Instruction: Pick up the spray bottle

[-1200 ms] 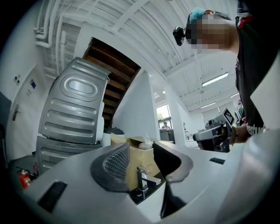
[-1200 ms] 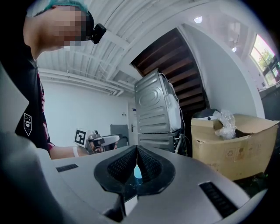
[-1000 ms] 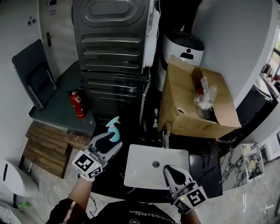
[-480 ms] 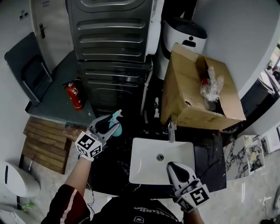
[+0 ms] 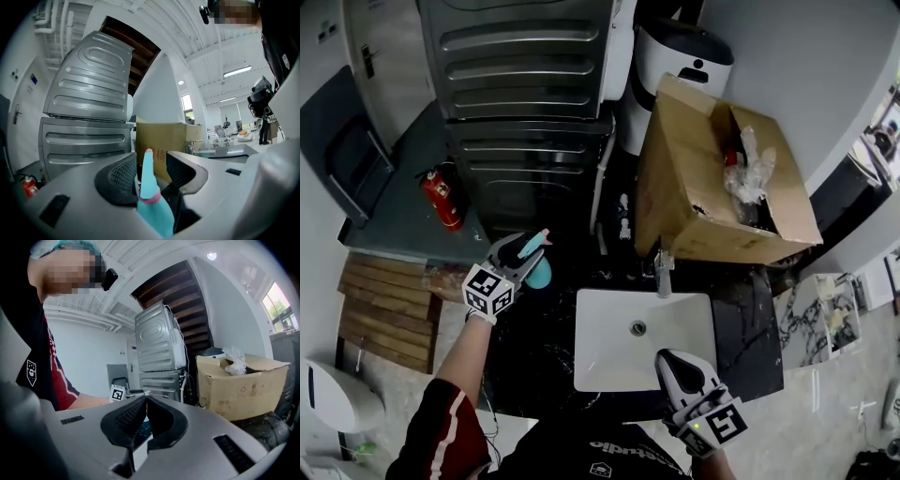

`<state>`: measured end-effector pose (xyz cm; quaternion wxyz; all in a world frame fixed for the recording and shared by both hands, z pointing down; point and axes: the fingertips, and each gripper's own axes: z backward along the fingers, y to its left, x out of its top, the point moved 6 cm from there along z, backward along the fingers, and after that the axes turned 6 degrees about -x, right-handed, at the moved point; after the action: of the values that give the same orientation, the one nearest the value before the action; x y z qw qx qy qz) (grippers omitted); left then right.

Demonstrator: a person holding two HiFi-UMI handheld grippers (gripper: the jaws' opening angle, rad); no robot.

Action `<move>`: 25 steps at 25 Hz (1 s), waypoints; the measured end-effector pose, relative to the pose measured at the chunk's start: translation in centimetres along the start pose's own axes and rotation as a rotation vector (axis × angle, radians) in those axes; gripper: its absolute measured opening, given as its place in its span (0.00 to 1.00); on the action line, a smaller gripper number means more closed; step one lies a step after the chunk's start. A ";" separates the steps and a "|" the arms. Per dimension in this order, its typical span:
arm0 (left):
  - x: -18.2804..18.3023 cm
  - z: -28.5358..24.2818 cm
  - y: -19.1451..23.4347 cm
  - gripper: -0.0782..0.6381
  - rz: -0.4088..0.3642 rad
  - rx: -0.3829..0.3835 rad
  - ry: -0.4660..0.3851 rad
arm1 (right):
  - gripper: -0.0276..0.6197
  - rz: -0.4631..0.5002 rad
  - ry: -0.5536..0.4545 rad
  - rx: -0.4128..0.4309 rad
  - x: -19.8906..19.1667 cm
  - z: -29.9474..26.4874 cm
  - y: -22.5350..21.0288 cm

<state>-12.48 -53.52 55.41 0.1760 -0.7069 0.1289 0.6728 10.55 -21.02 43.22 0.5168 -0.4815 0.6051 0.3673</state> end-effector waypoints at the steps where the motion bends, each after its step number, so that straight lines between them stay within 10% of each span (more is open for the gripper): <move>1: -0.5 -0.3 0.3 0.38 0.008 -0.002 0.007 | 0.10 -0.003 0.004 -0.005 -0.1 0.0 0.0; 25: 1.0 0.1 -1.1 0.25 0.004 0.019 -0.016 | 0.10 0.005 -0.006 -0.027 0.4 1.3 -0.3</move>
<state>-12.00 -52.42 54.49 0.1823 -0.6997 0.1352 0.6775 11.16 -19.92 42.57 0.5112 -0.4859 0.5998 0.3780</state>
